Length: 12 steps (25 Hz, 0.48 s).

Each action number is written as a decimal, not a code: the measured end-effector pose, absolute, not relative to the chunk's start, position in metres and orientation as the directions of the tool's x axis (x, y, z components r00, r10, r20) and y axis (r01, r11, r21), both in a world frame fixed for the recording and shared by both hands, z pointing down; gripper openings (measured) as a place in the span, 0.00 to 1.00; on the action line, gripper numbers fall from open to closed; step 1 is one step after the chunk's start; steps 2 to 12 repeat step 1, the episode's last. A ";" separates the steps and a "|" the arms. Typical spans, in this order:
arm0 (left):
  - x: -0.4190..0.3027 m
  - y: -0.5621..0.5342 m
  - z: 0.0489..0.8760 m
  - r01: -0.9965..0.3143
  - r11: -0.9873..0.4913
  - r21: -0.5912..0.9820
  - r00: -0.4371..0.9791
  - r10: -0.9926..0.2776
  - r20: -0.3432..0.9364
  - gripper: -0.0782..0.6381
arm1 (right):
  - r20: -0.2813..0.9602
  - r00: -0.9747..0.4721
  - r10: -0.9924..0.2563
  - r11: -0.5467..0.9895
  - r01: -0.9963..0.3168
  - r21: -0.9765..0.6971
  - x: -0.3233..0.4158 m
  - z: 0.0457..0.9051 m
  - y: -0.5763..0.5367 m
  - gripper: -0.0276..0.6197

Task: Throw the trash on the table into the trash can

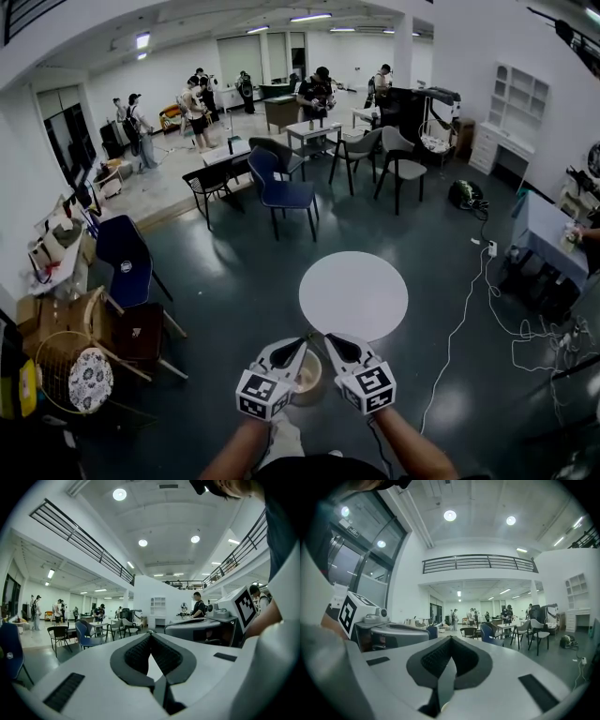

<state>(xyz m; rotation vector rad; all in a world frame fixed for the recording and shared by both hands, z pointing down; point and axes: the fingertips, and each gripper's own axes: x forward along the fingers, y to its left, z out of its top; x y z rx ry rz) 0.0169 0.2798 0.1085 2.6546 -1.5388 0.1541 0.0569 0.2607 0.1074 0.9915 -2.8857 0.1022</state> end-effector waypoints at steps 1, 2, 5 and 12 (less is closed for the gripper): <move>0.019 0.285 0.108 -0.870 -0.494 0.009 0.491 -0.863 0.121 0.13 | 0.105 -0.786 -0.609 0.788 -0.615 -0.034 0.060 0.107 0.265 0.07; 0.019 0.285 0.108 -0.870 -0.494 0.009 0.491 -0.863 0.121 0.13 | 0.105 -0.786 -0.609 0.788 -0.615 -0.034 0.060 0.107 0.265 0.07; 0.019 0.285 0.108 -0.870 -0.494 0.009 0.491 -0.863 0.121 0.13 | 0.105 -0.786 -0.609 0.788 -0.615 -0.034 0.060 0.107 0.265 0.07; 0.019 0.285 0.108 -0.870 -0.494 0.009 0.491 -0.863 0.121 0.13 | 0.105 -0.786 -0.609 0.788 -0.615 -0.034 0.060 0.107 0.265 0.07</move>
